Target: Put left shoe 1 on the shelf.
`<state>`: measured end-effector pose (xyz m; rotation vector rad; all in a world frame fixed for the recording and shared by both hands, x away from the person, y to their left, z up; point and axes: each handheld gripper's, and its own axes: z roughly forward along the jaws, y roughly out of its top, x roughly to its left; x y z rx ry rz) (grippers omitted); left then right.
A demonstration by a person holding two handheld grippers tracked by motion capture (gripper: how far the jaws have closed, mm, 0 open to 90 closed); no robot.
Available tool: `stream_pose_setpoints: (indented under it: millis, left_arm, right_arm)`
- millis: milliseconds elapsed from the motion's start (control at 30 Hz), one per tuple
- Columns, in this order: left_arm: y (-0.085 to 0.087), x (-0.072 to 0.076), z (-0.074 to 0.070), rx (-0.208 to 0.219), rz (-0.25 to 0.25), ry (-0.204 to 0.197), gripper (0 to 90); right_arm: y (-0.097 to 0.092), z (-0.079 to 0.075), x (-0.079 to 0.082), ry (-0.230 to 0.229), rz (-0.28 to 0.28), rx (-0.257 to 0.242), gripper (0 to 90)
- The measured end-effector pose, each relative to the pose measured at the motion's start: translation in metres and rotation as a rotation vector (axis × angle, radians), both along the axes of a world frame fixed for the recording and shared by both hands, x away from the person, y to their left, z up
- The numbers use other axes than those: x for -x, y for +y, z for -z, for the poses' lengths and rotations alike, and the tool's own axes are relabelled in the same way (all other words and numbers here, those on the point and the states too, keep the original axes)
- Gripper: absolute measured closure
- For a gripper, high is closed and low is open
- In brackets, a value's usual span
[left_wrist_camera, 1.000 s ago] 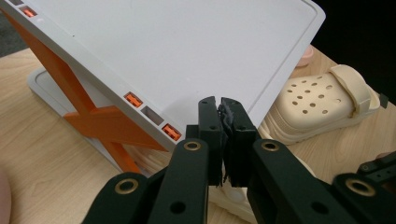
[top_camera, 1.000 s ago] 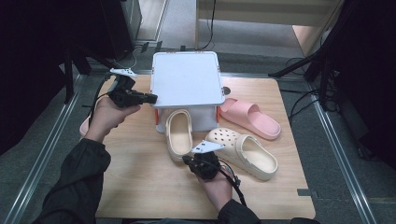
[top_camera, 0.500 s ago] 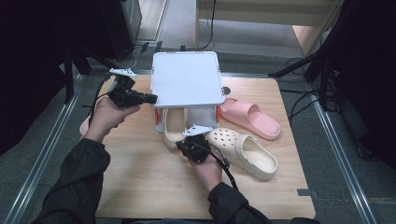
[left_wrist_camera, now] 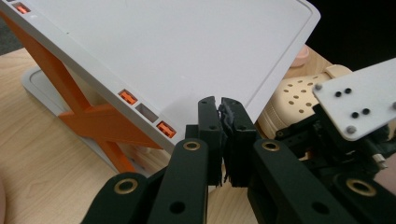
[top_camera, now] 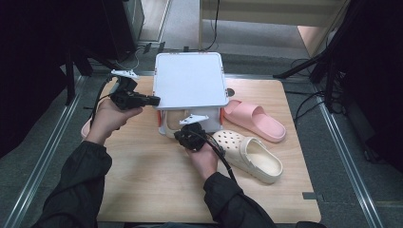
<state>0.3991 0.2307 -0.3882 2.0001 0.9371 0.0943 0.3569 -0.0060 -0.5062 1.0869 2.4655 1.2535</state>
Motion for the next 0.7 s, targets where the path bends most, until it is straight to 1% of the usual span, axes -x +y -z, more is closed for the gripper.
stream_pose_setpoints:
  millis: [67,167,233,267,300,400,433,500,533,567,633,700]
  left_arm:
    - [0.0,0.0,0.0,0.0,0.0,0.0,87.1]
    - [0.0,0.0,0.0,0.005,0.002,0.002,85.8]
    - [0.001,0.0,0.0,0.026,0.014,0.017,81.3]
    - [0.001,0.0,0.0,0.029,0.013,0.019,79.2]
    - [0.0,0.0,-0.001,0.025,0.018,0.022,78.2]
    - [-0.002,0.002,-0.004,0.027,0.025,0.04,68.5]
    - [-0.002,0.003,-0.006,0.027,0.02,0.048,64.2]
    - [-0.004,0.006,-0.01,0.012,0.001,0.046,55.5]
    - [-0.004,0.007,-0.011,0.014,-0.004,0.049,51.7]
    - [-0.004,0.008,-0.014,0.03,-0.008,0.051,49.7]
    - [-0.003,0.012,-0.018,0.05,0.003,0.051,45.0]
    - [-0.005,0.017,-0.021,0.046,0.01,0.039,42.7]
  right_arm:
    - [0.003,0.001,-0.005,-0.002,-0.001,0.002,85.8]
    - [0.006,0.002,-0.01,0.014,-0.001,-0.002,82.7]
    - [0.006,0.002,-0.01,0.025,-0.015,-0.017,77.4]
    - [0.005,0.001,-0.01,0.032,-0.022,-0.017,75.0]
    - [0.004,0.001,-0.01,0.03,-0.028,-0.014,74.6]
    - [-0.001,-0.004,-0.005,0.043,-0.048,-0.029,70.2]
    - [-0.003,-0.006,-0.003,0.043,-0.056,-0.039,68.9]
    - [-0.007,-0.01,0.001,0.041,-0.068,-0.053,66.6]
    - [-0.01,-0.012,0.004,0.044,-0.077,-0.061,65.0]
    - [-0.012,-0.013,0.006,0.044,-0.083,-0.065,63.2]
    - [-0.017,-0.017,0.009,0.055,-0.108,-0.076,58.6]
    - [-0.024,-0.02,0.015,0.055,-0.129,-0.075,54.7]
